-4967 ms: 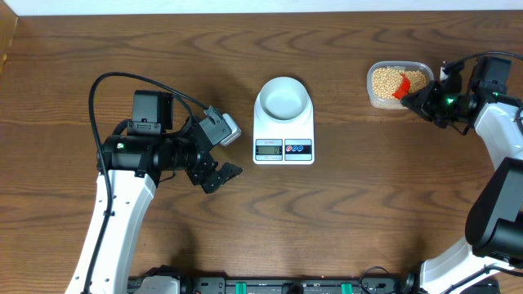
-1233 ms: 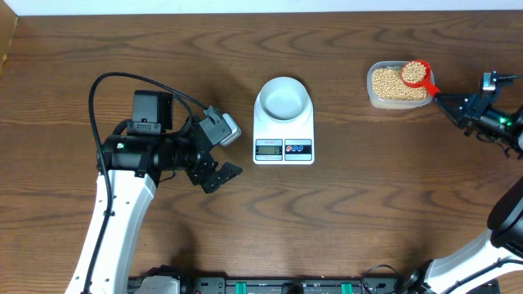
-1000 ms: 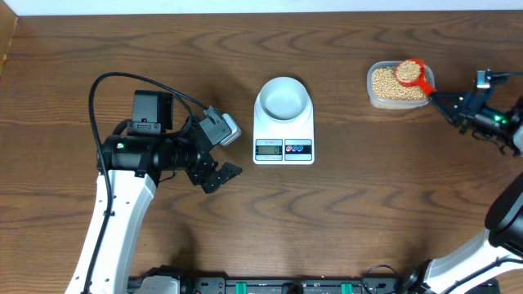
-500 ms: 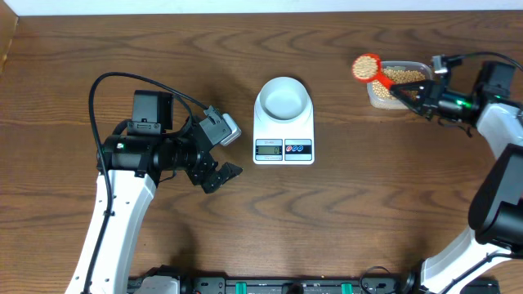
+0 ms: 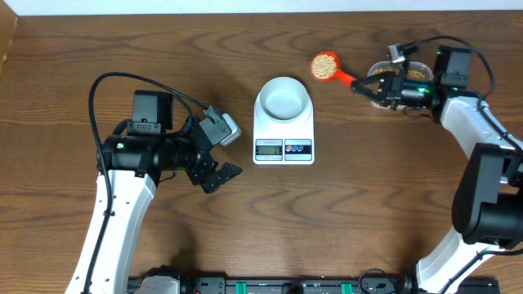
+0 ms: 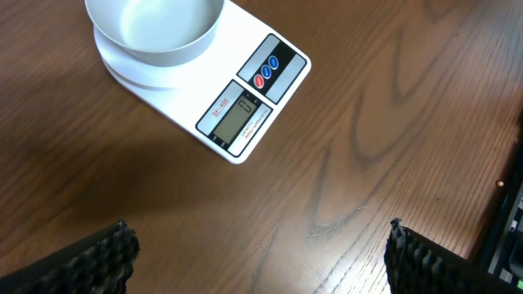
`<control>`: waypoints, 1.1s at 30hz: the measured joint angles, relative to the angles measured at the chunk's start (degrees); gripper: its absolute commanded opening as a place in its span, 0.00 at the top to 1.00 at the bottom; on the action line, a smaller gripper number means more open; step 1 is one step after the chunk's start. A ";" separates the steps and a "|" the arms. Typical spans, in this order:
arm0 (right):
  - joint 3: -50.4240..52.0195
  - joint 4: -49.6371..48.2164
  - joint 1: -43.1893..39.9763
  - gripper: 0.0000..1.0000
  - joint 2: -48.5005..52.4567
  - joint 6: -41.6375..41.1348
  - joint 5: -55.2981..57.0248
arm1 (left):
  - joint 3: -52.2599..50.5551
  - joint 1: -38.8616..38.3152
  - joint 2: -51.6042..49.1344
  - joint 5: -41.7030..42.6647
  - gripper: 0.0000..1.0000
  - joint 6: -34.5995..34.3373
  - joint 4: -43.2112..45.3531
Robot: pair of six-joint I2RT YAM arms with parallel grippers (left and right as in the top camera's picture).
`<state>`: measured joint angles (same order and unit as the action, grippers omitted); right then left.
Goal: Scoop item into bowl and weigh 50g on scale
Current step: 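Tip the red scoop with the right gripper to pour soybeans into the bowl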
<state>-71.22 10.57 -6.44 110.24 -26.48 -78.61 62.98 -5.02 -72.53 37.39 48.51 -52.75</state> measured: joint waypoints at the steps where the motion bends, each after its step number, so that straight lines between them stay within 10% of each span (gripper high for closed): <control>1: 0.00 -0.22 0.61 0.99 0.00 -0.31 0.13 | 0.00 0.00 0.00 0.00 0.01 0.00 0.00; 33: 0.00 1.18 6.51 0.99 0.02 12.96 4.50 | 0.00 0.00 0.00 0.00 0.01 0.00 0.00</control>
<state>-71.22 11.75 0.08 110.26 -13.52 -74.11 62.98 -5.02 -72.53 37.39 48.51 -52.75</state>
